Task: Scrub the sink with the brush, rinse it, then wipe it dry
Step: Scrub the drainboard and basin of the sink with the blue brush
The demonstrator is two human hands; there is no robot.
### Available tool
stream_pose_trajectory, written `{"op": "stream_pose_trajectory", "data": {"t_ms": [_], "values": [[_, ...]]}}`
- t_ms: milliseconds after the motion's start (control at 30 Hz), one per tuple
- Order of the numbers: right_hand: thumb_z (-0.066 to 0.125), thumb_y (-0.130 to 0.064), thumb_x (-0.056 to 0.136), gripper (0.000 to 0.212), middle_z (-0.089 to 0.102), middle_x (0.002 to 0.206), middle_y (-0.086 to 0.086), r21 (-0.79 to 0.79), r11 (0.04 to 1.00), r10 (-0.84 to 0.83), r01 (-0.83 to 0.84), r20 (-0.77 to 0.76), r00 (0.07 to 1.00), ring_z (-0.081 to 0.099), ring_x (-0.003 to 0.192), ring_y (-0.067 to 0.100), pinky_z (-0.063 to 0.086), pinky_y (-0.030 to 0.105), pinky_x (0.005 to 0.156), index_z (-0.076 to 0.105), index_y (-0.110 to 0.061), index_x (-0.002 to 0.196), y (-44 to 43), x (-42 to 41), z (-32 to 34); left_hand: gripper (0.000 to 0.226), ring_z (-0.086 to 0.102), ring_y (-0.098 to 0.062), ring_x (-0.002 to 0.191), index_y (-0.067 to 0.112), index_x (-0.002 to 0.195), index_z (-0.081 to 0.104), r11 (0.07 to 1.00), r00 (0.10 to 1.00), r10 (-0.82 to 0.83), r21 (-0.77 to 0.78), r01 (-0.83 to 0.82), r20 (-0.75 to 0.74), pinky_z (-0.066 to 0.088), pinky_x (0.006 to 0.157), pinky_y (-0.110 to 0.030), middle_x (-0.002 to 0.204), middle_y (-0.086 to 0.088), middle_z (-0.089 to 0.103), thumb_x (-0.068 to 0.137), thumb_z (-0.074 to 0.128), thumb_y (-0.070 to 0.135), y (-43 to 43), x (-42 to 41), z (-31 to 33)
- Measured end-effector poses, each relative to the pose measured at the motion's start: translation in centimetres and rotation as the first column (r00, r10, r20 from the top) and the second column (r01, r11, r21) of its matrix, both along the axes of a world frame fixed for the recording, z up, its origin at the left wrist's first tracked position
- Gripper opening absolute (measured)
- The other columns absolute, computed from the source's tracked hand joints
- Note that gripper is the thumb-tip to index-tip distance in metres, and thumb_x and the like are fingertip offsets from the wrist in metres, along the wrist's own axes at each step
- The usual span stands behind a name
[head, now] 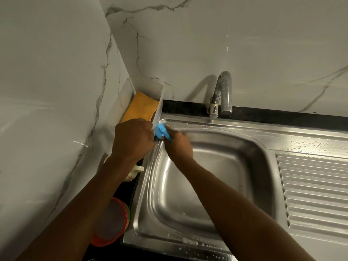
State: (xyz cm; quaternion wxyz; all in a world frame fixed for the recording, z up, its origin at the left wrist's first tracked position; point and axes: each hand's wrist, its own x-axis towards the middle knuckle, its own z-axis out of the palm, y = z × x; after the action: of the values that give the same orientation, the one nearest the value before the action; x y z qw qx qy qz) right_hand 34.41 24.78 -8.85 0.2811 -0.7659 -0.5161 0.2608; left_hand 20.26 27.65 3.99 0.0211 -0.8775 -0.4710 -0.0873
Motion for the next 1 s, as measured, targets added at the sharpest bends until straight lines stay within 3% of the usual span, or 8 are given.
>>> {"op": "stream_pose_trajectory", "data": {"t_ms": [100, 300, 367, 533, 633, 733, 867, 1000], "values": [[0.061, -0.039, 0.103, 0.05, 0.072, 0.116, -0.002, -0.015, 1.0, 0.016, -0.017, -0.085, 0.996, 0.07, 0.098, 0.014, 0.061, 0.034, 0.082, 0.048, -0.037, 0.151, -2.6, -0.6, -0.5, 0.024, 0.045, -0.01, 0.065, 0.019, 0.083, 0.056, 0.998, 0.997, 0.066, -0.005, -0.066, -0.05, 0.013, 0.052, -0.019, 0.075, 0.003, 0.052, 0.102, 0.058, 0.034, 0.2, 0.3, -0.3], [0.064, -0.046, 0.099, 0.053, 0.073, 0.124, -0.004, -0.099, 0.987, 0.121, -0.13, -0.089, 0.989, 0.07, 0.103, 0.016, 0.059, 0.032, 0.084, 0.047, -0.048, 0.15, -7.1, -1.2, -0.7, 0.034, 0.039, -0.012, 0.05, 0.019, 0.065, 0.052, 0.997, 0.997, 0.075, -0.02, -0.076, -0.033, 0.021, 0.051, -0.025, 0.058, 0.005, 0.045, 0.095, 0.066, 0.027, 0.4, 0.7, -1.7], [0.064, -0.049, 0.098, 0.052, 0.073, 0.121, -0.003, -0.123, 0.978, 0.162, -0.168, -0.056, 0.985, 0.07, 0.103, 0.02, 0.056, 0.033, 0.08, 0.049, -0.05, 0.148, -7.8, -0.8, 0.0, 0.038, 0.034, -0.01, 0.047, 0.02, 0.062, 0.048, 0.996, 0.998, 0.069, -0.06, -0.069, -0.007, 0.016, 0.05, -0.022, 0.055, 0.006, 0.04, 0.09, 0.072, 0.023, 0.1, 0.7, -2.2], [0.066, -0.044, 0.097, 0.049, 0.077, 0.113, -0.003, -0.122, 0.974, 0.18, -0.193, -0.106, 0.978, 0.072, 0.087, 0.015, 0.061, 0.037, 0.073, 0.055, -0.046, 0.145, -11.0, 0.0, 1.2, 0.038, 0.028, -0.009, 0.045, 0.019, 0.056, 0.053, 0.994, 0.997, 0.053, -0.094, -0.047, 0.063, 0.007, 0.052, -0.015, 0.053, 0.011, 0.034, 0.077, 0.084, 0.016, -0.2, 0.5, -2.4], [0.068, -0.044, 0.096, 0.047, 0.078, 0.103, -0.01, -0.088, 0.984, 0.137, -0.152, -0.158, 0.978, 0.066, 0.071, 0.003, 0.055, 0.026, 0.062, 0.057, -0.049, 0.142, -13.4, 1.0, 1.8, 0.036, 0.029, -0.01, 0.047, 0.018, 0.057, 0.055, 0.997, 0.996, 0.045, -0.07, -0.039, 0.078, 0.006, 0.053, -0.016, 0.053, 0.007, 0.04, 0.078, 0.085, 0.018, -0.5, 0.5, -2.6], [0.071, -0.043, 0.095, 0.047, 0.072, 0.088, -0.023, -0.06, 0.99, 0.112, -0.125, -0.187, 0.976, 0.06, 0.064, -0.007, 0.043, 0.014, 0.059, 0.058, -0.052, 0.139, -15.7, 1.9, 2.9, 0.025, 0.043, -0.015, 0.056, 0.014, 0.071, 0.066, 0.997, 0.993, 0.078, -0.012, -0.077, 0.092, 0.021, 0.053, -0.023, 0.066, -0.003, 0.064, 0.09, 0.076, 0.026, -0.5, 0.5, -3.1], [0.074, -0.038, 0.095, 0.044, 0.059, 0.075, -0.041, -0.027, 0.993, 0.106, -0.114, -0.197, 0.975, 0.058, 0.069, -0.008, 0.042, 0.013, 0.06, 0.063, -0.049, 0.136, -18.4, 3.2, 4.3, 0.027, 0.068, -0.03, 0.087, 0.01, 0.103, 0.075, 0.986, 0.977, 0.154, -0.081, -0.144, 0.145, 0.044, 0.068, -0.035, 0.096, -0.01, 0.074, 0.093, 0.073, 0.035, -0.7, 0.4, -2.6], [0.076, -0.04, 0.093, 0.032, 0.068, 0.083, -0.012, 0.045, 0.995, 0.1, -0.092, -0.248, 0.964, 0.062, 0.074, 0.009, 0.043, 0.02, 0.061, 0.071, -0.046, 0.124, -20.6, 4.2, 5.6, 0.042, 0.069, -0.03, 0.098, 0.014, 0.118, 0.072, 0.978, 0.963, 0.207, -0.076, -0.196, 0.175, 0.052, 0.076, -0.038, 0.108, -0.009, 0.074, 0.09, 0.075, 0.045, -2.8, 0.1, -1.2]]}}
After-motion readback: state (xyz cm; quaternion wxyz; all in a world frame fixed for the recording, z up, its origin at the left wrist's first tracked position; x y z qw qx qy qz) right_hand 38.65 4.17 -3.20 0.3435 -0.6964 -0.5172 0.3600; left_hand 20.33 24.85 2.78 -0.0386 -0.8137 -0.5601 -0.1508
